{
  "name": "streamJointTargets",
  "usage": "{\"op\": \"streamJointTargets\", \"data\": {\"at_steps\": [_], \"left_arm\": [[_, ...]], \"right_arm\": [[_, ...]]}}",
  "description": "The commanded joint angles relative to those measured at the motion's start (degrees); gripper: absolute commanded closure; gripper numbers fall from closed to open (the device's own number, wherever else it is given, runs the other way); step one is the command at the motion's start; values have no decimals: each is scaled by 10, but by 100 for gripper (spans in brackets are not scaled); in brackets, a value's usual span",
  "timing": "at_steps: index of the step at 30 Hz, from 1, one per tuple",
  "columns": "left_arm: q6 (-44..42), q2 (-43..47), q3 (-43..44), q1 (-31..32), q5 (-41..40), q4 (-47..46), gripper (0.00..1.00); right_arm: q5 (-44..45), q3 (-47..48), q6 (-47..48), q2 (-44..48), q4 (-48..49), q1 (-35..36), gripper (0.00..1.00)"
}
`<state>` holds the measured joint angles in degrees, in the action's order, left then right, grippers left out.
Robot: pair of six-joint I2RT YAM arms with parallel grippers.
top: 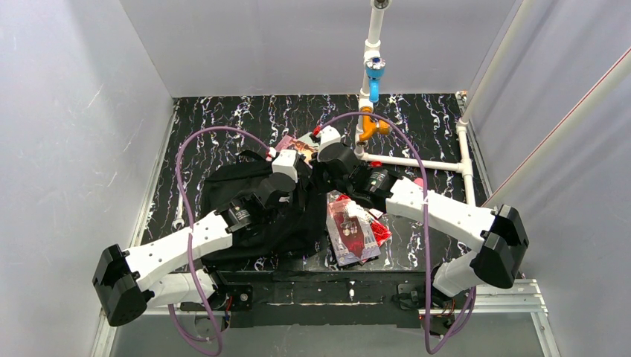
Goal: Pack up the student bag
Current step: Unzip the student bag at the center of the board.
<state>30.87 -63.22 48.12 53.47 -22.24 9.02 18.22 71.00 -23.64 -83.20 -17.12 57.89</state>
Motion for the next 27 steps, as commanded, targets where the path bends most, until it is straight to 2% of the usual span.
{"op": "streamJointTargets", "data": {"at_steps": [1,3,5,7,9,13,15,16,18,21,24,27], "left_arm": [[-21,12,-4,-5,-58,26,86],[-25,19,-8,-6,-59,27,82],[-29,31,-16,-6,-54,21,68],[-22,40,-25,-7,-63,22,59],[-19,33,-24,-9,-69,23,53],[-26,-23,-6,-15,-43,11,50],[-28,-50,8,-18,-29,17,56],[-39,-61,16,-20,-21,18,67],[-63,-70,32,-21,-20,33,100],[-121,-40,31,-20,-9,35,100],[-236,25,4,-20,56,17,100],[-345,94,-27,-19,124,42,100]], "right_arm": [[8,16,10,34,21,11,99],[11,14,15,38,17,14,99],[11,12,20,41,15,15,99],[14,12,23,44,10,19,99],[16,12,23,48,12,24,99],[18,17,21,42,15,38,99],[20,19,22,37,13,43,99],[24,19,24,35,12,45,99],[43,16,39,31,5,49,99],[107,12,79,29,-19,50,99],[167,10,165,29,-33,50,99],[230,13,267,27,-29,49,99]]}}
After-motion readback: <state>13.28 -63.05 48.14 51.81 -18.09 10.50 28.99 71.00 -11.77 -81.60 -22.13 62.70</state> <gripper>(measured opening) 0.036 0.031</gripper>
